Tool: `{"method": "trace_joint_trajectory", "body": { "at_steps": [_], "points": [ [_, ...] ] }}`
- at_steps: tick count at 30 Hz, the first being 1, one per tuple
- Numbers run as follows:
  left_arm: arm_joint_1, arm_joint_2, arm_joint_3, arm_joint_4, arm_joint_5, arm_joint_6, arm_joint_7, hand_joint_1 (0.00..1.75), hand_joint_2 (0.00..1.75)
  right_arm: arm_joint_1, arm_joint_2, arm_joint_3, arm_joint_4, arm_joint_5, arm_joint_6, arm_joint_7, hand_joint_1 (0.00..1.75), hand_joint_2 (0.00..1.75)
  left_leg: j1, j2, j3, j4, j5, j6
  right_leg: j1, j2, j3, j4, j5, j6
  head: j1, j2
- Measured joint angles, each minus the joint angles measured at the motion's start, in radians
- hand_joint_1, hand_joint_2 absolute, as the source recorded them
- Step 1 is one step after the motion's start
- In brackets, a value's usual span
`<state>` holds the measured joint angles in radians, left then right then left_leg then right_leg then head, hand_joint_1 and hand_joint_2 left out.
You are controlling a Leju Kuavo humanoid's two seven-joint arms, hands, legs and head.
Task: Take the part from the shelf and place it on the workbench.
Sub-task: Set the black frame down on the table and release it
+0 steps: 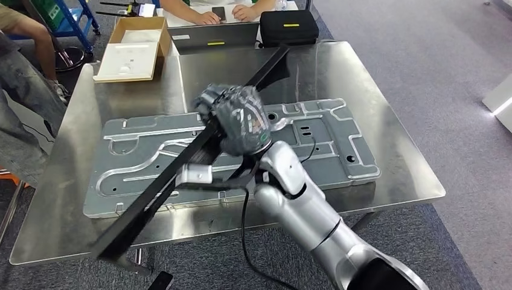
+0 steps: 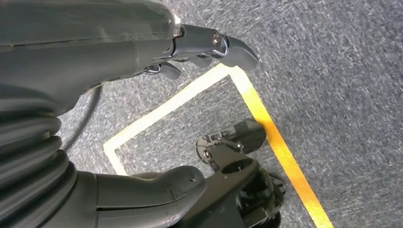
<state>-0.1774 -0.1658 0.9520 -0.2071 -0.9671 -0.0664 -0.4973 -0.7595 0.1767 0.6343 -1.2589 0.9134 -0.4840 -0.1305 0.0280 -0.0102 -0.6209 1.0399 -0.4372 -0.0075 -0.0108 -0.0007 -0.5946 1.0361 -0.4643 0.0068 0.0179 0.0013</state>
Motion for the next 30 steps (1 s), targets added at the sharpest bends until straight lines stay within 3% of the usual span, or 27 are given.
{"method": "trace_joint_trajectory", "body": {
  "at_steps": [2,3,6,7,8,9,11,13,16,18,21,23,24,27,28,30],
  "points": [
    [-0.001,0.0,-0.004,0.0,-0.001,-0.002,0.002,0.0,1.75,-0.04,-0.009,-0.03,0.037,0.008,0.003,-0.002,1.75,1.75,0.001,0.0,0.0,-0.004,0.005,0.015,-0.003,0.0,-0.007,0.017,-0.012,0.008,0.0,0.0],
    [-0.002,0.0,-0.006,0.0,-0.001,-0.003,0.003,0.0,1.75,-0.053,-0.011,-0.038,0.05,0.011,0.003,-0.004,1.75,1.75,0.001,0.001,0.001,-0.007,0.007,0.023,-0.004,0.0,-0.021,0.048,-0.032,0.011,0.0,0.0],
    [-0.006,0.0,-0.012,0.0,-0.001,-0.003,0.004,0.0,1.75,-0.069,-0.017,-0.05,0.079,0.018,0.002,-0.006,1.75,1.75,-0.003,0.003,0.0,-0.008,0.007,0.033,-0.004,0.0,-0.111,0.23,-0.115,0.014,0.0,0.0],
    [-0.006,0.0,-0.014,0.0,-0.001,-0.003,0.004,0.0,1.75,-0.07,-0.019,-0.053,0.088,0.019,0.001,-0.006,1.75,1.75,-0.006,0.002,0.001,-0.008,0.007,0.034,-0.004,0.0,-0.135,0.273,-0.123,0.013,0.0,0.0],
    [-0.005,0.0,-0.016,0.0,-0.001,-0.003,0.004,0.0,1.75,-0.071,-0.021,-0.055,0.094,0.021,0.001,-0.006,1.75,1.75,-0.008,0.001,0.001,-0.008,0.006,0.035,-0.003,0.0,-0.143,0.28,-0.112,0.01,0.0,0.0],
    [-0.005,0.0,-0.018,0.0,-0.001,-0.003,0.004,0.0,1.75,-0.072,-0.022,-0.057,0.099,0.022,0.001,-0.006,1.75,1.75,-0.01,0.0,0.002,-0.008,0.006,0.035,-0.001,0.001,-0.132,0.248,-0.083,0.004,0.0,0.0],
    [-0.005,-0.002,-0.021,0.0,-0.002,-0.004,0.004,0.0,1.75,-0.082,-0.024,-0.061,0.106,0.036,0.01,0.007,1.75,1.75,-0.015,-0.003,0.004,-0.008,0.005,0.034,0.006,0.002,-0.076,0.117,-0.011,-0.013,0.0,0.0],
    [-0.007,-0.006,-0.024,0.0,-0.004,-0.007,0.003,0.0,1.75,-0.114,-0.028,-0.064,0.125,0.067,0.043,0.041,1.75,1.75,-0.018,-0.004,0.001,-0.006,0.004,0.029,0.014,0.002,-0.038,0.023,0.022,-0.025,0.0,0.0],
    [-0.01,-0.008,-0.027,0.0,-0.006,-0.02,-0.003,0.0,1.75,-0.208,-0.046,-0.072,0.209,0.109,0.113,0.086,1.75,1.75,-0.017,-0.003,-0.004,-0.007,0.005,0.016,0.014,0.0,-0.033,0.002,0.025,-0.028,0.0,0.0],
    [-0.01,-0.009,-0.031,0.0,-0.007,-0.03,-0.008,0.0,1.75,-0.287,-0.057,-0.081,0.285,0.131,0.152,0.097,1.75,1.75,-0.017,0.0,-0.019,0.025,-0.019,0.007,0.006,-0.002,-0.028,-0.01,0.033,-0.034,0.0,0.0],
    [-0.009,-0.009,-0.037,0.0,-0.007,-0.038,-0.013,0.0,1.75,-0.386,-0.068,-0.09,0.39,0.156,0.208,0.099,1.75,1.75,-0.013,0.003,-0.096,0.195,-0.102,-0.005,0.004,-0.005,-0.026,-0.015,0.036,-0.039,0.0,0.0],
    [-0.007,-0.01,-0.042,0.0,-0.007,-0.04,-0.015,0.0,1.75,-0.427,-0.073,-0.091,0.457,0.17,0.249,0.1,1.75,1.75,-0.009,0.004,-0.131,0.266,-0.112,-0.011,0.004,-0.005,-0.025,-0.013,0.035,-0.038,0.0,0.0],
    [-0.006,-0.01,-0.045,0.0,-0.008,-0.041,-0.016,0.0,1.75,-0.442,-0.076,-0.091,0.488,0.174,0.266,0.101,1.75,1.75,-0.007,0.005,-0.124,0.247,-0.089,-0.012,0.004,-0.005,-0.025,-0.01,0.033,-0.036,0.0,0.0],
    [-0.008,-0.011,-0.049,0.0,-0.008,-0.041,-0.018,0.0,1.75,-0.489,-0.08,-0.091,0.56,0.188,0.291,0.114,1.75,1.75,-0.005,0.009,-0.041,0.064,0.0,-0.011,0.004,-0.003,-0.028,0.004,0.023,-0.025,0.0,0.0],
    [-0.009,-0.012,-0.05,0.0,-0.008,-0.041,-0.018,0.0,1.75,-0.503,-0.08,-0.091,0.583,0.193,0.294,0.12,1.75,1.75,-0.006,0.009,-0.022,0.024,0.01,-0.007,0.005,-0.003,-0.031,0.007,0.021,-0.02,0.0,0.0],
    [-0.009,-0.013,-0.051,0.0,-0.007,-0.041,-0.019,0.0,1.75,-0.518,-0.081,-0.091,0.621,0.2,0.293,0.131,1.75,1.75,-0.01,0.007,-0.014,0.005,0.005,0.005,0.009,-0.003,-0.035,0.009,0.022,-0.01,0.0,0.0]
  ]
}}
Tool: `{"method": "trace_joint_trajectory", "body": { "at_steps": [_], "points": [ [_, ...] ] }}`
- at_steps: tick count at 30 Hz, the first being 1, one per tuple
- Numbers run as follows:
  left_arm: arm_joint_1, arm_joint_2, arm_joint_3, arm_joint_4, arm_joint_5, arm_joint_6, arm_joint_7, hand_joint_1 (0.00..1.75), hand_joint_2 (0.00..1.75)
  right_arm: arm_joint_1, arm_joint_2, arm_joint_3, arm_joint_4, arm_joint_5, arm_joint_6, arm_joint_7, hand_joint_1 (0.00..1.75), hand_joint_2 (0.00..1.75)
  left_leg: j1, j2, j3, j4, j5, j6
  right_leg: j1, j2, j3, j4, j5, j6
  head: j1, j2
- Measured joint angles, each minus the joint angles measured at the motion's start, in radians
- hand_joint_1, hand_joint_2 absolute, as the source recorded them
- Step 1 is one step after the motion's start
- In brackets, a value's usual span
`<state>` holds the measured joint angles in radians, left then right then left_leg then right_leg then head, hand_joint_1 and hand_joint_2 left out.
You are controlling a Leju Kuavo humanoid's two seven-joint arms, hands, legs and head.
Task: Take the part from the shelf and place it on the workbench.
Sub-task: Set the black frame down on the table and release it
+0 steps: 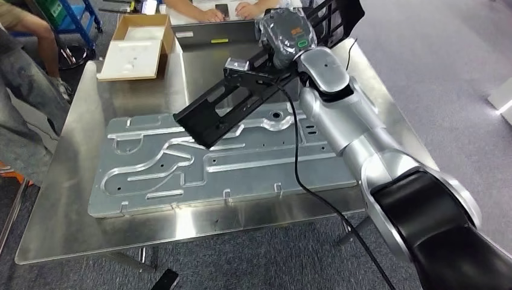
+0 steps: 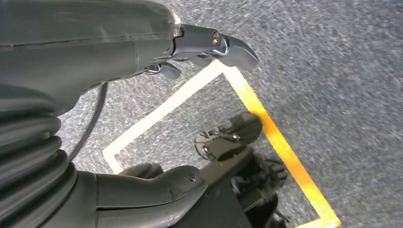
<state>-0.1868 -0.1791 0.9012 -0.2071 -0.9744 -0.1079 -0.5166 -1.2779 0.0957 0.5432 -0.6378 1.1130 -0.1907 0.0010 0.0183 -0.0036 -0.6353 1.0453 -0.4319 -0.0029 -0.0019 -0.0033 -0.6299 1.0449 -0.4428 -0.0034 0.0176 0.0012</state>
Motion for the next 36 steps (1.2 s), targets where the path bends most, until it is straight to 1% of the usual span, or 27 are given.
{"method": "trace_joint_trajectory", "body": {
  "at_steps": [2,3,4,6,7,8,9,10,11,12,13,14,15,17,18,20,22,23,24,25,27,28,29,32,33,34,36],
  "points": [
    [0.0,-0.002,-0.001,0.0,0.001,0.0,-0.001,0.0,1.75,-0.004,0.0,0.0,0.025,0.005,-0.005,0.006,1.75,1.75,0.002,-0.002,0.001,-0.006,0.004,0.013,-0.002,0.0,-0.001,0.003,-0.005,0.009,0.0,0.0],
    [0.0,-0.002,-0.001,0.0,0.002,0.0,-0.001,0.0,1.75,-0.005,-0.001,0.0,0.035,0.006,-0.01,0.007,1.75,1.75,0.003,-0.002,0.003,-0.01,0.006,0.02,-0.003,0.0,-0.009,0.021,-0.019,0.014,0.0,0.0],
    [-0.001,-0.003,-0.002,0.0,0.003,0.0,-0.001,0.0,1.75,-0.007,-0.002,0.0,0.045,0.006,-0.016,0.006,1.75,1.75,0.005,-0.002,0.005,-0.013,0.008,0.026,-0.005,0.001,-0.027,0.061,-0.043,0.018,0.0,0.0],
    [-0.002,-0.004,-0.004,0.0,0.004,0.0,-0.001,0.0,1.75,-0.005,-0.003,0.0,0.062,0.006,-0.031,0.003,1.75,1.75,0.004,-0.001,0.006,-0.014,0.007,0.032,-0.006,0.002,-0.088,0.187,-0.1,0.025,0.0,0.0],
    [-0.002,-0.004,-0.005,0.0,0.005,0.0,-0.001,0.0,1.75,-0.002,-0.004,0.0,0.069,0.005,-0.036,0.002,1.75,1.75,0.004,-0.002,0.007,-0.014,0.006,0.034,-0.007,0.002,-0.118,0.244,-0.118,0.027,0.0,0.0],
    [-0.002,-0.004,-0.006,0.0,0.005,0.0,-0.001,0.0,1.75,0.002,-0.005,0.0,0.075,0.005,-0.039,0.001,1.75,1.75,0.004,-0.002,0.007,-0.014,0.005,0.035,-0.007,0.002,-0.135,0.271,-0.118,0.027,0.0,0.0],
    [-0.002,-0.005,-0.006,0.0,0.005,0.0,-0.001,0.0,1.75,0.004,-0.005,0.0,0.08,0.005,-0.04,0.001,1.75,1.75,0.003,-0.004,0.009,-0.013,0.005,0.035,-0.008,0.002,-0.134,0.26,-0.098,0.025,0.0,0.0],
    [-0.002,-0.005,-0.006,0.0,0.005,0.0,-0.001,0.0,1.75,0.006,-0.005,0.0,0.084,0.005,-0.041,0.001,1.75,1.75,0.003,-0.006,0.01,-0.013,0.004,0.034,-0.008,0.002,-0.115,0.213,-0.064,0.022,0.0,0.0],
    [-0.002,-0.006,-0.006,0.0,0.006,0.0,-0.001,0.0,1.75,0.005,-0.006,0.0,0.087,0.005,-0.042,0.001,1.31,1.31,0.003,-0.007,0.012,-0.013,0.003,0.033,-0.007,0.002,-0.084,0.143,-0.025,0.015,0.0,0.0],
    [-0.002,-0.008,-0.006,0.0,0.006,0.0,-0.001,0.0,1.75,0.004,-0.006,0.0,0.089,0.005,-0.043,0.001,0.87,0.87,0.0,-0.008,0.013,-0.012,0.001,0.03,-0.003,0.003,-0.054,0.078,0.004,0.008,0.0,0.0],
    [-0.003,-0.009,-0.007,0.0,0.006,0.0,-0.001,0.0,1.75,0.003,-0.006,0.0,0.091,0.005,-0.045,0.001,0.44,0.44,-0.001,-0.009,0.012,-0.012,-0.001,0.026,0.0,0.003,-0.032,0.029,0.02,0.002,0.0,0.0],
    [-0.004,-0.011,-0.007,0.0,0.004,0.002,-0.001,0.0,1.75,0.002,-0.005,0.0,0.093,0.006,-0.046,0.001,0.0,0.0,-0.002,-0.009,0.01,-0.012,-0.001,0.022,0.003,0.003,-0.022,0.003,0.025,-0.002,0.0,0.0],
    [-0.005,-0.011,-0.008,0.0,0.0,0.007,-0.001,0.0,1.75,0.002,-0.005,0.0,0.094,0.006,-0.047,0.001,0.0,0.0,-0.002,-0.009,0.009,-0.013,-0.001,0.017,0.006,0.004,-0.02,-0.004,0.021,-0.004,0.0,0.0],
    [-0.007,-0.012,-0.015,0.0,-0.006,0.014,-0.007,0.0,1.75,0.004,-0.005,0.0,0.097,0.007,-0.048,0.001,0.0,0.0,-0.002,-0.008,0.01,-0.012,-0.005,0.006,0.002,0.003,-0.015,-0.014,0.023,-0.009,0.0,0.0],
    [-0.007,-0.012,-0.018,0.0,-0.005,0.013,-0.012,0.0,1.75,0.004,-0.005,-0.001,0.099,0.007,-0.049,0.001,0.0,0.0,-0.002,-0.006,0.005,0.002,-0.016,0.001,-0.001,0.002,-0.011,-0.02,0.025,-0.014,0.0,0.0],
    [-0.007,-0.012,-0.02,0.0,0.002,0.006,-0.02,0.0,1.75,0.004,-0.006,-0.001,0.101,0.007,-0.05,0.0,0.0,0.0,-0.001,-0.003,-0.031,0.089,-0.067,-0.006,-0.006,0.0,-0.003,-0.027,0.027,-0.022,-0.001,0.0],
    [-0.008,-0.012,-0.02,0.0,0.006,0.003,-0.023,0.0,0.87,0.006,-0.006,-0.001,0.104,0.007,-0.051,-0.002,0.0,0.0,0.001,-0.003,-0.092,0.216,-0.119,-0.011,-0.005,0.0,-0.002,-0.026,0.026,-0.026,-0.001,0.0],
    [-0.008,-0.012,-0.02,0.0,0.007,0.002,-0.023,0.0,0.44,0.009,-0.006,-0.001,0.106,0.007,-0.051,-0.002,0.0,0.0,0.001,-0.002,-0.112,0.252,-0.124,-0.013,-0.005,0.001,-0.002,-0.024,0.025,-0.027,-0.001,0.0],
    [-0.008,-0.012,-0.02,0.0,0.009,0.001,-0.023,0.0,0.0,0.01,-0.006,-0.001,0.108,0.007,-0.051,-0.003,0.0,0.0,0.001,-0.002,-0.115,0.253,-0.11,-0.014,-0.005,0.002,-0.002,-0.022,0.023,-0.026,-0.001,0.0],
    [-0.008,-0.012,-0.02,0.0,0.011,0.001,-0.021,0.0,0.0,0.012,-0.006,-0.001,0.109,0.007,-0.051,-0.004,0.0,0.0,0.002,-0.002,-0.1,0.216,-0.081,-0.014,-0.005,0.002,-0.001,-0.019,0.021,-0.025,-0.001,0.0],
    [-0.009,-0.012,-0.02,0.0,0.012,0.004,-0.016,0.0,0.0,0.011,-0.006,-0.004,0.109,0.005,-0.052,-0.009,0.0,0.0,0.0,-0.001,-0.039,0.088,-0.016,-0.009,-0.003,0.004,0.0,-0.012,0.014,-0.02,-0.001,0.0],
    [-0.01,-0.012,-0.02,0.0,0.013,0.006,-0.013,0.0,0.0,0.011,-0.006,-0.006,0.109,0.003,-0.052,-0.011,0.0,0.0,-0.001,-0.001,-0.015,0.036,0.0,-0.005,-0.001,0.004,-0.001,-0.008,0.012,-0.016,-0.001,0.0],
    [-0.011,-0.012,-0.02,0.0,0.013,0.007,-0.012,0.0,0.0,0.01,-0.007,-0.009,0.109,0.002,-0.052,-0.012,0.0,0.0,-0.003,-0.001,0.0,0.006,0.006,-0.001,0.001,0.005,-0.003,-0.006,0.01,-0.012,-0.001,0.0],
    [-0.011,-0.012,-0.021,0.0,0.014,0.011,-0.008,0.0,0.0,0.009,-0.008,-0.014,0.109,0.0,-0.052,-0.015,0.0,0.0,-0.004,-0.003,0.005,-0.013,0.006,0.015,0.001,0.004,-0.006,-0.005,0.009,0.003,-0.001,0.0],
    [-0.011,-0.012,-0.021,0.0,0.014,0.013,-0.007,0.0,0.0,0.009,-0.01,-0.018,0.109,-0.001,-0.051,-0.015,0.0,0.0,-0.003,-0.003,0.007,-0.016,0.009,0.021,-0.001,0.004,-0.009,0.005,0.001,0.008,-0.001,0.0],
    [-0.011,-0.012,-0.021,0.0,0.014,0.014,-0.006,0.0,0.0,0.008,-0.011,-0.022,0.109,-0.003,-0.051,-0.015,0.0,0.0,0.0,-0.002,0.008,-0.02,0.012,0.027,-0.002,0.004,-0.02,0.031,-0.018,0.013,-0.001,0.0],
    [-0.012,-0.013,-0.021,0.0,0.014,0.016,-0.004,0.0,0.0,0.007,-0.014,-0.03,0.111,-0.011,-0.043,-0.016,0.0,0.0,0.001,-0.002,0.009,-0.023,0.013,0.034,-0.005,0.004,-0.069,0.14,-0.077,0.022,0.0,0.0]
  ]
}}
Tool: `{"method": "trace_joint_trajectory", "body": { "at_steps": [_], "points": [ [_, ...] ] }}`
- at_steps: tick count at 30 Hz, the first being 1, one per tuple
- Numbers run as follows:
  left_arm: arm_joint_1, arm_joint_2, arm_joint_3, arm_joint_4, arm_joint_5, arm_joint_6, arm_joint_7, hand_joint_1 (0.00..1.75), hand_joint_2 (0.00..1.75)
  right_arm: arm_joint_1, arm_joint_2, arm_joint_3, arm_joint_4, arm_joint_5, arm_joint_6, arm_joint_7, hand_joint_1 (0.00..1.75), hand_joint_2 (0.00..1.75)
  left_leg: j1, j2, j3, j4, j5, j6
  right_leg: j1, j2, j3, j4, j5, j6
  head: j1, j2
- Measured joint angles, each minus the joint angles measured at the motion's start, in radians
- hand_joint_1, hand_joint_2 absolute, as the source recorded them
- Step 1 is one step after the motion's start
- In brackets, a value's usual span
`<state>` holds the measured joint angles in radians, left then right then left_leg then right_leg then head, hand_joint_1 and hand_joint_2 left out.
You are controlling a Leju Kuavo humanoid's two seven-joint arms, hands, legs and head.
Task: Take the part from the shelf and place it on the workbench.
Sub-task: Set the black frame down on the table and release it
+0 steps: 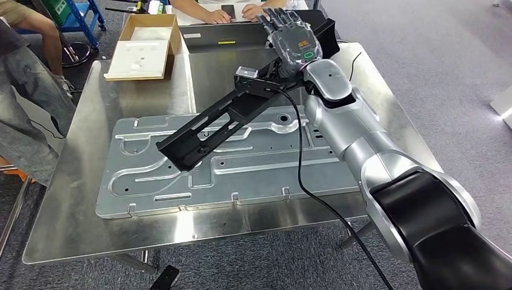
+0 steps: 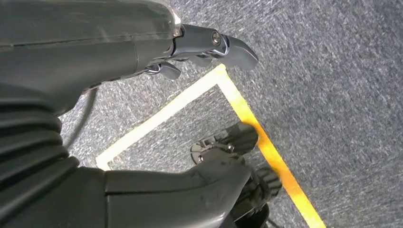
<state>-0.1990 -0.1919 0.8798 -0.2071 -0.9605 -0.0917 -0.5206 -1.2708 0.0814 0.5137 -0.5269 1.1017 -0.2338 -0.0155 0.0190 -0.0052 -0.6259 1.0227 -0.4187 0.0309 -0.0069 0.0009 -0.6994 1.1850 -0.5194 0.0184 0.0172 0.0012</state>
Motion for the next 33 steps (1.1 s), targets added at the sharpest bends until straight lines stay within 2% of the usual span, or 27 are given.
{"method": "trace_joint_trajectory", "body": {
  "at_steps": [1,2,3,4,6,7,9,10,12,14,16,17,18,19,21,22,24,26,28,29,31,32,33],
  "points": [
    [0.0,0.0,0.0,0.0,0.0,0.001,0.0,0.0,0.0,0.001,-0.001,-0.003,0.002,-0.005,0.006,-0.001,0.0,0.0,0.0,0.0,0.0,0.0,0.0,0.002,-0.001,0.0,-0.03,0.063,-0.026,0.003,0.0,0.0],
    [0.0,0.0,0.0,0.0,0.0,0.001,0.001,0.0,0.0,0.003,-0.002,-0.006,0.004,-0.009,0.012,-0.002,0.0,0.0,0.0,0.0,0.0,0.0,-0.001,0.002,-0.003,0.0,-0.053,0.108,-0.037,0.005,0.0,0.0],
    [0.0,0.0,0.0,0.0,0.0,0.002,0.002,0.0,0.0,0.005,-0.002,-0.01,0.007,-0.012,0.015,-0.002,0.0,0.0,0.0,0.0,0.0,0.001,-0.001,0.003,-0.005,0.0,-0.06,0.119,-0.031,0.006,0.0,0.0],
    [0.001,0.0,0.0,0.0,0.001,0.002,0.002,0.0,0.0,0.005,-0.003,-0.013,0.01,-0.012,0.017,0.0,0.0,0.0,0.0,-0.001,0.001,0.001,-0.002,0.002,-0.006,0.0,-0.048,0.092,-0.006,0.005,0.0,0.0],
    [0.001,0.0,-0.001,0.0,0.002,0.003,0.003,0.0,0.0,0.002,-0.004,-0.018,0.012,-0.008,0.013,0.008,0.0,0.0,0.0,-0.003,0.003,0.002,-0.004,-0.001,-0.006,0.0,0.013,-0.035,0.06,-0.001,0.0,0.0],
    [0.0,-0.001,-0.001,0.0,0.003,0.004,0.003,0.0,0.0,-0.001,-0.005,-0.02,0.012,0.002,0.007,0.017,0.0,0.0,-0.002,-0.003,0.003,0.003,-0.005,-0.004,-0.004,0.0,0.041,-0.094,0.081,-0.005,0.0,0.0],
    [-0.001,-0.001,-0.001,0.0,0.003,0.006,0.003,0.0,0.0,-0.004,-0.008,-0.02,0.013,0.044,-0.022,0.059,0.0,0.0,-0.004,-0.003,0.001,0.003,-0.005,-0.014,0.002,0.001,0.064,-0.148,0.089,-0.012,0.0,0.0],
    [-0.002,-0.002,-0.002,0.0,0.003,0.007,0.003,0.0,0.0,-0.005,-0.012,-0.017,0.014,0.078,-0.045,0.094,0.0,0.0,-0.005,-0.003,0.001,0.002,-0.004,-0.019,0.004,0.002,0.065,-0.151,0.089,-0.015,0.0,0.0],
    [-0.002,-0.003,-0.002,0.0,0.003,0.01,0.003,0.0,0.0,-0.005,-0.024,-0.011,0.018,0.144,-0.098,0.172,0.0,0.0,-0.003,-0.002,-0.003,0.008,-0.013,-0.029,0.0,0.0,0.07,-0.159,0.092,-0.025,0.0,0.0],
    [-0.001,-0.004,-0.002,0.0,0.004,0.013,0.003,0.0,0.0,-0.008,-0.034,-0.009,0.021,0.176,-0.138,0.217,0.0,0.0,-0.002,0.0,-0.029,0.073,-0.054,-0.036,-0.006,-0.003,0.076,-0.168,0.097,-0.037,0.0,0.0],
    [0.0,-0.004,-0.002,0.0,0.008,0.015,0.004,0.0,0.0,-0.01,-0.04,-0.016,0.027,0.164,-0.132,0.213,0.0,0.0,-0.001,0.001,-0.085,0.203,-0.114,-0.041,-0.004,-0.002,0.077,-0.167,0.096,-0.044,0.0,0.0],
    [0.0,-0.004,-0.002,0.0,0.009,0.016,0.004,0.0,0.0,-0.007,-0.04,-0.022,0.03,0.151,-0.118,0.203,0.0,0.0,-0.001,0.001,-0.11,0.256,-0.13,-0.043,-0.004,-0.001,0.076,-0.166,0.095,-0.044,0.0,0.0],
    [0.0,-0.004,-0.002,0.0,0.01,0.016,0.004,0.0,0.0,-0.005,-0.04,-0.029,0.034,0.139,-0.104,0.193,0.0,0.0,0.0,0.001,-0.123,0.28,-0.129,-0.044,-0.004,0.0,0.076,-0.164,0.094,-0.045,0.0,0.0],
    [-0.001,-0.004,-0.002,0.0,0.011,0.016,0.004,0.0,0.0,-0.002,-0.039,-0.035,0.037,0.13,-0.093,0.187,0.0,0.0,0.0,0.001,-0.118,0.264,-0.109,-0.044,-0.004,0.001,0.077,-0.161,0.092,-0.044,0.0,0.0],
    [-0.001,-0.003,-0.002,0.0,0.014,0.017,0.004,0.0,0.0,-0.001,-0.038,-0.045,0.041,0.113,-0.07,0.181,0.0,0.0,0.0,0.002,-0.065,0.144,-0.045,-0.041,-0.004,0.002,0.077,-0.153,0.086,-0.039,0.0,0.0],
    [-0.001,-0.003,-0.002,0.0,0.016,0.017,0.003,0.0,0.0,-0.003,-0.037,-0.052,0.042,0.102,-0.054,0.177,0.0,0.0,-0.001,0.003,-0.035,0.08,-0.022,-0.038,-0.002,0.002,0.076,-0.148,0.082,-0.035,0.0,0.0],
    [-0.002,-0.003,-0.002,0.0,0.019,0.017,0.003,0.0,0.0,-0.005,-0.033,-0.066,0.046,0.077,-0.02,0.171,0.0,0.0,-0.005,0.001,-0.006,0.018,-0.01,-0.031,0.001,0.002,0.071,-0.144,0.08,-0.026,-0.001,0.0],
    [-0.001,-0.002,-0.002,0.0,0.022,0.017,0.002,0.0,0.0,-0.009,-0.027,-0.083,0.054,0.034,0.041,0.157,0.0,0.0,-0.007,-0.001,-0.005,0.014,-0.009,-0.022,0.002,0.002,0.07,-0.146,0.082,-0.016,0.0,0.0],
    [0.0,-0.002,-0.002,0.0,0.026,0.017,0.0,0.0,0.0,-0.018,-0.018,-0.115,0.069,-0.038,0.156,0.145,0.0,0.0,-0.003,-0.001,-0.001,0.005,-0.003,-0.01,-0.001,0.001,0.064,-0.128,0.066,-0.007,0.0,0.0],
    [0.0,-0.001,-0.002,0.0,0.029,0.017,-0.001,0.0,0.0,-0.025,-0.012,-0.138,0.081,-0.08,0.224,0.145,0.0,0.0,-0.001,-0.001,0.001,0.001,-0.001,-0.004,-0.002,0.001,0.049,-0.093,0.043,-0.003,0.0,0.0],
    [-0.001,0.0,-0.002,0.0,0.031,0.016,-0.002,0.0,0.0,-0.034,0.0,-0.188,0.108,-0.142,0.327,0.154,0.0,0.0,0.0,0.0,0.002,-0.002,0.0,0.002,-0.005,0.001,-0.007,0.029,-0.017,0.003,0.0,0.0],
    [-0.001,0.001,-0.002,0.0,0.032,0.015,-0.003,0.0,0.0,-0.036,0.004,-0.208,0.121,-0.155,0.352,0.161,0.0,0.0,0.0,0.0,0.002,-0.001,0.0,0.003,-0.007,0.001,-0.036,0.089,-0.038,0.006,0.0,0.0],
    [0.0,0.001,-0.002,0.0,0.032,0.015,-0.003,0.0,0.0,-0.035,0.006,-0.221,0.13,-0.158,0.359,0.171,0.0,0.0,0.0,-0.001,0.002,-0.001,0.0,0.004,-0.009,0.0,-0.054,0.124,-0.043,0.008,0.0,0.0]
  ]
}}
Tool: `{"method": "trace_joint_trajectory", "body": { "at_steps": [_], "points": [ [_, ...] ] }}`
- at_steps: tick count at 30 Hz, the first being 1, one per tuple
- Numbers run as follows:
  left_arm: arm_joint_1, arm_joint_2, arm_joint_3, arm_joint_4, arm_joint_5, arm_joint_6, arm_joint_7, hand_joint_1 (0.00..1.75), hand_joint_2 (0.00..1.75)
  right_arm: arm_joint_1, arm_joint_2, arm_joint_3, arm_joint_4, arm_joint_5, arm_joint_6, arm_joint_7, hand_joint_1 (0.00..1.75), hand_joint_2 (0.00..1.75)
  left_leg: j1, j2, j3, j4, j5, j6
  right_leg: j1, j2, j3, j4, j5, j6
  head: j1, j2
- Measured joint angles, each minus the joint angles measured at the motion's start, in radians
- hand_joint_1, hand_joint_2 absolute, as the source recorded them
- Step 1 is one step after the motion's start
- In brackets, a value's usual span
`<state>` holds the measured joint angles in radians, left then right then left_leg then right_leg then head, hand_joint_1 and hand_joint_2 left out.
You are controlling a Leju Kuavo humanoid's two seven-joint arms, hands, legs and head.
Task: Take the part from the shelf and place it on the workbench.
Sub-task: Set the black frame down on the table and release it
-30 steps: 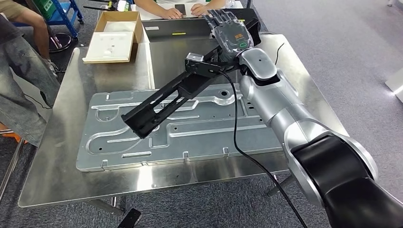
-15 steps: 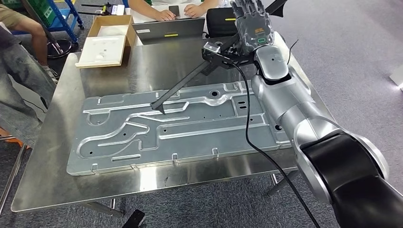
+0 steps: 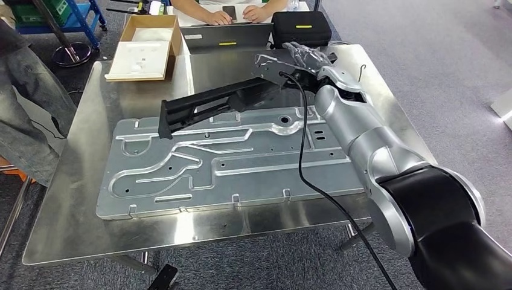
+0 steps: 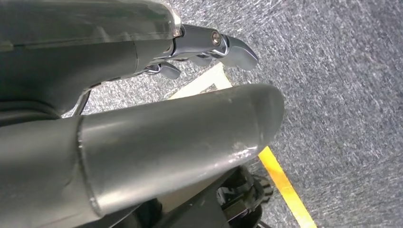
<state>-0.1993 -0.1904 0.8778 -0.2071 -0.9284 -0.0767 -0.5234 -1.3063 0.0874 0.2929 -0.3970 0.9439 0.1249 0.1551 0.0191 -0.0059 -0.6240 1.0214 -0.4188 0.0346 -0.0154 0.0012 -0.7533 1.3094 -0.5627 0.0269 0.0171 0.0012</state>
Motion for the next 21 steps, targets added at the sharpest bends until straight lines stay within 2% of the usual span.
{"method": "trace_joint_trajectory", "body": {
  "at_steps": [1,2,4,5,6,9,10,12,14,15,16,17,19,21],
  "points": [
    [0.001,0.001,0.0,0.0,0.0,0.0,0.0,0.0,0.0,0.0,0.001,-0.008,0.007,-0.005,0.001,0.011,0.0,0.0,0.0,-0.002,0.001,0.0,0.0,0.0,-0.001,0.0,-0.001,-0.002,0.014,0.001,0.0,0.0],
    [0.001,0.001,0.0,0.0,0.0,0.0,0.0,0.0,0.0,-0.002,0.002,-0.017,0.013,-0.025,0.013,0.018,0.0,0.0,0.0,-0.004,0.002,0.001,-0.001,-0.001,-0.002,0.0,0.017,-0.042,0.045,-0.001,0.0,0.0],
    [0.002,0.001,0.0,0.0,-0.002,0.0,0.0,0.0,0.0,-0.008,0.004,-0.057,0.025,-0.117,0.055,0.006,0.0,0.0,-0.001,-0.007,0.003,0.003,-0.003,-0.005,0.0,-0.001,0.081,-0.177,0.112,-0.009,0.0,0.0],
    [0.002,0.001,-0.001,0.0,-0.003,-0.001,0.0,0.0,0.0,-0.011,0.006,-0.092,0.029,-0.178,0.067,-0.015,0.0,0.0,-0.003,-0.007,0.001,0.004,-0.004,-0.009,0.003,-0.001,0.104,-0.231,0.13,-0.014,0.0,0.0],
    [0.002,0.002,-0.001,0.0,-0.004,-0.001,0.0,0.0,0.0,-0.011,0.009,-0.129,0.032,-0.232,0.06,-0.037,0.0,0.0,-0.004,-0.007,-0.002,0.005,-0.004,-0.014,0.006,0.0,0.116,-0.262,0.136,-0.018,0.0,0.0],
    [0.001,0.004,-0.002,0.0,-0.005,0.001,0.0,0.0,0.0,-0.01,0.019,-0.223,0.035,-0.319,0.0,-0.077,0.0,0.0,-0.004,-0.004,-0.005,0.004,-0.006,-0.032,0.008,0.001,0.118,-0.277,0.134,-0.029,0.0,0.0],
    [0.002,0.005,-0.002,0.0,-0.005,0.001,0.0,0.0,0.0,-0.011,0.021,-0.245,0.035,-0.327,-0.01,-0.08,0.0,0.0,-0.003,-0.003,-0.008,0.015,-0.016,-0.036,0.005,-0.001,0.122,-0.282,0.136,-0.035,0.0,0.0],
    [0.003,0.007,-0.002,0.0,-0.006,0.001,-0.001,0.0,0.0,-0.012,0.025,-0.277,0.035,-0.33,-0.017,-0.081,0.0,0.0,-0.001,-0.001,-0.04,0.094,-0.064,-0.043,0.002,-0.005,0.129,-0.29,0.139,-0.047,0.0,0.0],
    [0.003,0.008,-0.002,0.0,-0.006,0.001,-0.001,0.0,0.0,-0.01,0.029,-0.299,0.038,-0.33,-0.018,-0.082,0.0,0.0,0.0,0.0,-0.099,0.226,-0.122,-0.049,0.004,-0.005,0.129,-0.289,0.138,-0.053,0.0,0.0],
    [0.004,0.008,-0.002,0.0,-0.006,0.001,-0.001,0.0,0.0,-0.008,0.032,-0.306,0.04,-0.332,-0.019,-0.082,0.0,0.0,0.0,0.0,-0.12,0.271,-0.133,-0.05,0.004,-0.004,0.129,-0.287,0.137,-0.053,0.0,0.0],
    [0.004,0.009,-0.002,0.0,-0.005,0.001,-0.001,0.0,0.0,-0.007,0.034,-0.313,0.041,-0.336,-0.019,-0.082,0.0,0.0,0.0,0.0,-0.127,0.282,-0.126,-0.051,0.004,-0.003,0.129,-0.285,0.136,-0.053,0.0,0.0],
    [0.003,0.009,-0.002,0.0,-0.005,0.001,-0.001,0.0,0.0,-0.006,0.035,-0.319,0.043,-0.343,-0.018,-0.082,0.0,0.0,0.0,0.0,-0.115,0.252,-0.1,-0.05,0.004,-0.002,0.129,-0.282,0.134,-0.052,0.0,0.0],
    [0.003,0.012,-0.002,0.0,-0.005,0.002,-0.001,0.0,0.0,-0.008,0.035,-0.335,0.043,-0.368,-0.009,-0.084,0.0,0.0,0.0,0.0,-0.055,0.123,-0.035,-0.045,0.005,-0.001,0.129,-0.276,0.129,-0.047,0.0,0.0],
    [0.003,0.013,-0.003,0.0,-0.005,0.002,-0.003,0.0,0.0,-0.013,0.034,-0.35,0.044,-0.387,-0.009,-0.086,0.0,0.0,-0.004,-0.001,-0.012,0.03,-0.008,-0.038,0.009,0.0,0.124,-0.269,0.126,-0.038,0.0,0.0]
  ]
}}
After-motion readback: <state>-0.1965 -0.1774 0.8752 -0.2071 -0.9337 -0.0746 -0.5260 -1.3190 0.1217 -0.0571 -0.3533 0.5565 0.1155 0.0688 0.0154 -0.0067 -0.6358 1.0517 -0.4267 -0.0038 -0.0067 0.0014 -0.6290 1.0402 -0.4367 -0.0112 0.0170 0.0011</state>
